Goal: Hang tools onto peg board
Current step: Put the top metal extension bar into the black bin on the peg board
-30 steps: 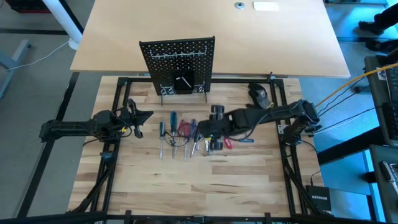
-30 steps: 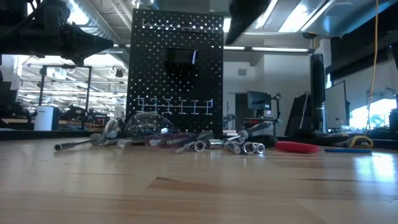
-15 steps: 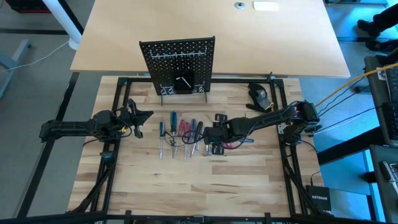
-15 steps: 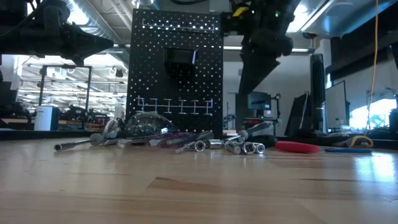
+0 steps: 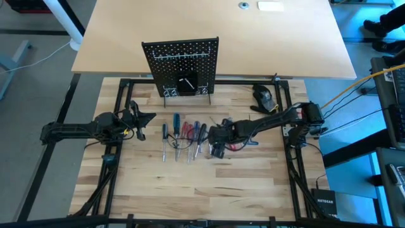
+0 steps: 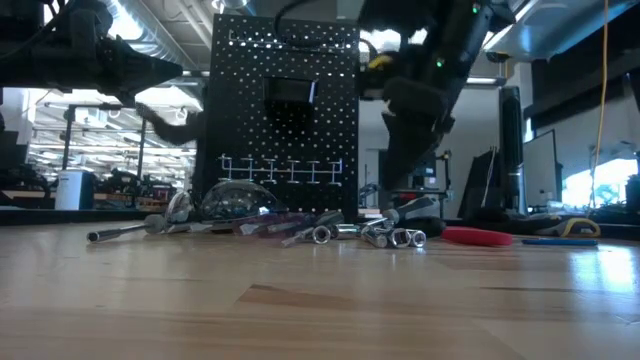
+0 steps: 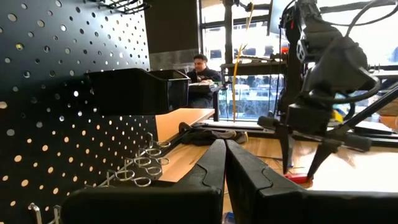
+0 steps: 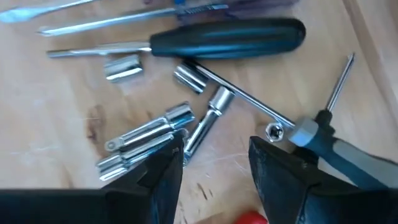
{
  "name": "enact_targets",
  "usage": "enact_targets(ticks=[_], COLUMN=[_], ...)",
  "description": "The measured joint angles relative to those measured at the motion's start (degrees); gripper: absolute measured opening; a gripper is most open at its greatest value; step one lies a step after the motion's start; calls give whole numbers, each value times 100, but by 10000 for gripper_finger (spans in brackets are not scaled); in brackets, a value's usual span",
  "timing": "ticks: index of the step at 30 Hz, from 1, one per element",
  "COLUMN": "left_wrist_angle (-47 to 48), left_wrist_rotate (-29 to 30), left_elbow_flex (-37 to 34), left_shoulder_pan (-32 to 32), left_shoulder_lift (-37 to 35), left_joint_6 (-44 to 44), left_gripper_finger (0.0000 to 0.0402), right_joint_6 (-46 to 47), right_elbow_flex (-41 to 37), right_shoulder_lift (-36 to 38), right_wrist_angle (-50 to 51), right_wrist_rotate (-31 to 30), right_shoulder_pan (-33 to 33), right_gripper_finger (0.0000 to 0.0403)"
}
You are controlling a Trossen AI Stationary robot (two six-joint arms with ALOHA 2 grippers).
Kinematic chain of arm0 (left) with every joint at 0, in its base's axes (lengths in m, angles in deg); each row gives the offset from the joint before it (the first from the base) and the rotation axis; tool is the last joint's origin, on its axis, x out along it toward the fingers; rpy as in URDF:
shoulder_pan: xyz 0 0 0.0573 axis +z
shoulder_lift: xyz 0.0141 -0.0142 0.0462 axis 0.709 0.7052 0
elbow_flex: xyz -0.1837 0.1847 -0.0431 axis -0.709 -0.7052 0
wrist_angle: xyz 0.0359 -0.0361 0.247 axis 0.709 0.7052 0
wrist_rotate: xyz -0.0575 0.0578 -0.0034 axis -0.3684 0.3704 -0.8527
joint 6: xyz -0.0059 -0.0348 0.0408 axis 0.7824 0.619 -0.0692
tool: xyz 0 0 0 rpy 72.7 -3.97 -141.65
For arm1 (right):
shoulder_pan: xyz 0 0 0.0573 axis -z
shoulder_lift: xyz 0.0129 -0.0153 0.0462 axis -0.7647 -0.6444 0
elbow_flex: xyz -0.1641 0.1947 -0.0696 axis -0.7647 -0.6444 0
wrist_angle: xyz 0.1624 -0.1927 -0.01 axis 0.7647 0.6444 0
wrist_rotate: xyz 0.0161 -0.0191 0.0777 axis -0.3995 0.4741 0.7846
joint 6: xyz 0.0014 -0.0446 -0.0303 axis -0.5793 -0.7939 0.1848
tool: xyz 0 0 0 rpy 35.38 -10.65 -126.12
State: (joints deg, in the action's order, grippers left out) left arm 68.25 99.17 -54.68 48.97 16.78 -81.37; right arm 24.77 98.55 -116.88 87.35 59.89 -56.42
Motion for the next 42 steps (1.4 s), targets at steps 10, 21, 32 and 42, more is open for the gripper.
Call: enact_targets(ticks=[10,21,32,42], left_wrist_angle=[-3,-1,2,2], left_wrist_rotate=[0,0,0,-2], left_elbow_flex=[0,0,0,0], left_shoulder_pan=[0,-1,0,-2], left_shoulder_lift=[1,0,0,2], left_joint_6=[0,0,2,0], left_gripper_finger=[1,1,1,1], right_joint_6=[266,259,233,175], right_elbow_flex=[-432,-423,-415,-410], right_shoulder_lift=[-159,-494,-704,-732], right_wrist_angle=[-642,-924,-903,-916], right_wrist_rotate=[446,435,177,203], right_shoulder_pan=[56,100,106,161], right_gripper_finger=[182,182,182,143])
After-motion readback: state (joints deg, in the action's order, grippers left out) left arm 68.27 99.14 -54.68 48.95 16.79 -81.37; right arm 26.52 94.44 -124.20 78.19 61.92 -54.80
